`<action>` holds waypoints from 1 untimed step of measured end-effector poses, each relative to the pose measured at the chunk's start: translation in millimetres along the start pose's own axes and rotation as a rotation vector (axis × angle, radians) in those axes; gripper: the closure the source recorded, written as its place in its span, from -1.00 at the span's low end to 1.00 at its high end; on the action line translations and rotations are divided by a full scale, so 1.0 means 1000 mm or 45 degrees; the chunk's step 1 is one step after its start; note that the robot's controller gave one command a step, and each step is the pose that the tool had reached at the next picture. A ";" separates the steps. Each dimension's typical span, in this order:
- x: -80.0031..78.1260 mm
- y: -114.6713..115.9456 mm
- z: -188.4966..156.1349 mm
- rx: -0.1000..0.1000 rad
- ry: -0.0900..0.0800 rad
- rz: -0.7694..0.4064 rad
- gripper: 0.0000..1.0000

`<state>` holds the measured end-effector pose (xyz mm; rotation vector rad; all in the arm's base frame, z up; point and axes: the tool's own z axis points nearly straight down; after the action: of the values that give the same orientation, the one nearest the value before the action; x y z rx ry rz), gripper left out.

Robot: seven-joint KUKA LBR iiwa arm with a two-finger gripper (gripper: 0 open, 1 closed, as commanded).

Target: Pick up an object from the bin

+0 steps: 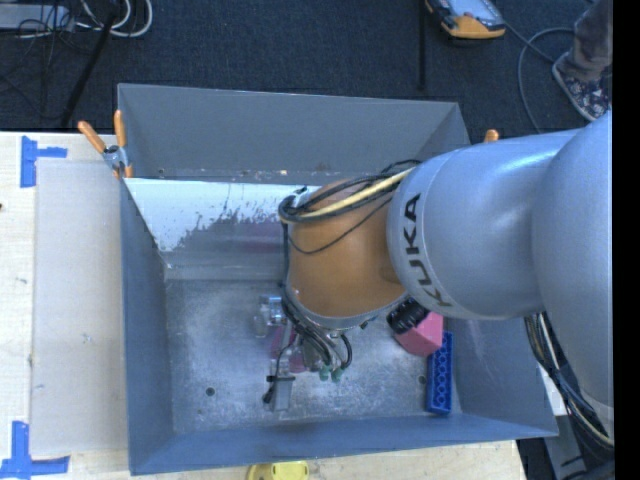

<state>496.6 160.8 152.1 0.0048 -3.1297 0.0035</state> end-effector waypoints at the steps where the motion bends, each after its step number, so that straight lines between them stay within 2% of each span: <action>1: -0.002 -0.001 -0.004 -0.002 -0.010 0.005 -1.00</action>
Offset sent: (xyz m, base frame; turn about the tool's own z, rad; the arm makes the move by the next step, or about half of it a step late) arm 0.0207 -0.0664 0.0120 -0.1609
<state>498.7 160.0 156.4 -0.0018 -3.1379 0.0010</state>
